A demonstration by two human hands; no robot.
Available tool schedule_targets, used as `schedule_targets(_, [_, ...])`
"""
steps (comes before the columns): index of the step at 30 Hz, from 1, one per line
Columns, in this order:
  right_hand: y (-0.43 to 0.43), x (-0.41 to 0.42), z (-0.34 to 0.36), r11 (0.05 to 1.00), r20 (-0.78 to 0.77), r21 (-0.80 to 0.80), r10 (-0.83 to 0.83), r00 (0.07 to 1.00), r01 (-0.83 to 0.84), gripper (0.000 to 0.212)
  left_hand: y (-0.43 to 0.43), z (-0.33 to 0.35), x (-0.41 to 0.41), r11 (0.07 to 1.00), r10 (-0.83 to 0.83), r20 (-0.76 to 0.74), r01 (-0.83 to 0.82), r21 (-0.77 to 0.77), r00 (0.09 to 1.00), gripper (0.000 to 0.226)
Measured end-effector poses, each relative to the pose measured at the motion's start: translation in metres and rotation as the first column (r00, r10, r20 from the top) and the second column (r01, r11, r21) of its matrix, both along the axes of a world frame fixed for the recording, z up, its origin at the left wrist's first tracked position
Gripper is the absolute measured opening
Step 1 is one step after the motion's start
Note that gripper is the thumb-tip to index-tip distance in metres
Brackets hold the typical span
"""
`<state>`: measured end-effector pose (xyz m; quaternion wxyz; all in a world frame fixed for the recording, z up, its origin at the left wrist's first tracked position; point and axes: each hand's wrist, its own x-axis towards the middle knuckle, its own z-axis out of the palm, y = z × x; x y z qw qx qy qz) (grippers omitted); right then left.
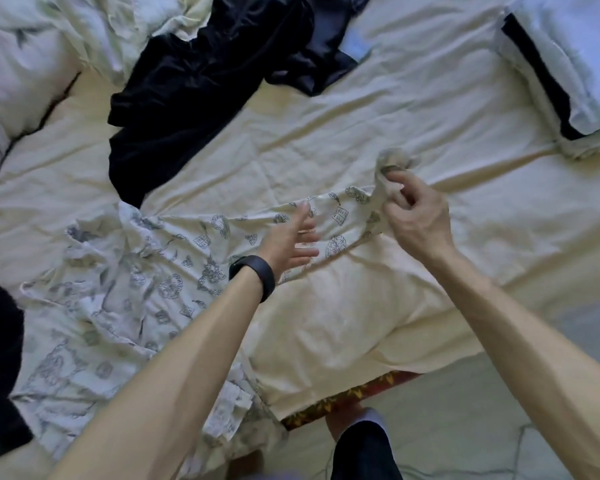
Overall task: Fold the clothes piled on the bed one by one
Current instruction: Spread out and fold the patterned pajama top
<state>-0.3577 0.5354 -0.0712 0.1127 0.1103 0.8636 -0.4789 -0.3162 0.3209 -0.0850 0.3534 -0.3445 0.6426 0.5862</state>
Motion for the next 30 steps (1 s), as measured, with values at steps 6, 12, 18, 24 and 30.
schedule_targets(6, [-0.11, 0.12, 0.03, 0.756, -0.304, 0.275, 0.654, 0.693, -0.593, 0.037, -0.079, 0.056, 0.014, 0.906, -0.142, 0.132, 0.075, 0.418, 0.981, 0.044])
schedule_targets(12, [-0.189, 0.253, 0.008, 0.827, -0.323, 0.13, 0.557, 0.765, -0.547, 0.042, -0.216, 0.086, 0.128, 0.953, -0.013, 0.092, -0.015, 0.301, 0.996, 0.046])
schedule_targets(18, [-0.24, 0.372, -0.044, 0.337, 0.441, 0.392, 0.748, 0.496, -0.856, 0.068, -0.322, 0.083, 0.32, 0.907, 0.235, 0.239, -0.301, 0.294, 0.942, 0.056])
schedule_targets(24, [-0.265, 0.387, -0.06, 0.326, 0.586, 0.422, 0.614, 0.528, -0.846, 0.072, -0.341, 0.017, 0.458, 0.831, 0.476, 0.393, -0.549, 0.092, 0.787, 0.049])
schedule_targets(30, [-0.274, 0.371, -0.046, 0.351, 0.591, 0.439, 0.581, 0.56, -0.827, 0.06, -0.336, -0.017, 0.473, 0.926, 0.003, 0.344, 0.127, -0.356, 0.939, 0.041])
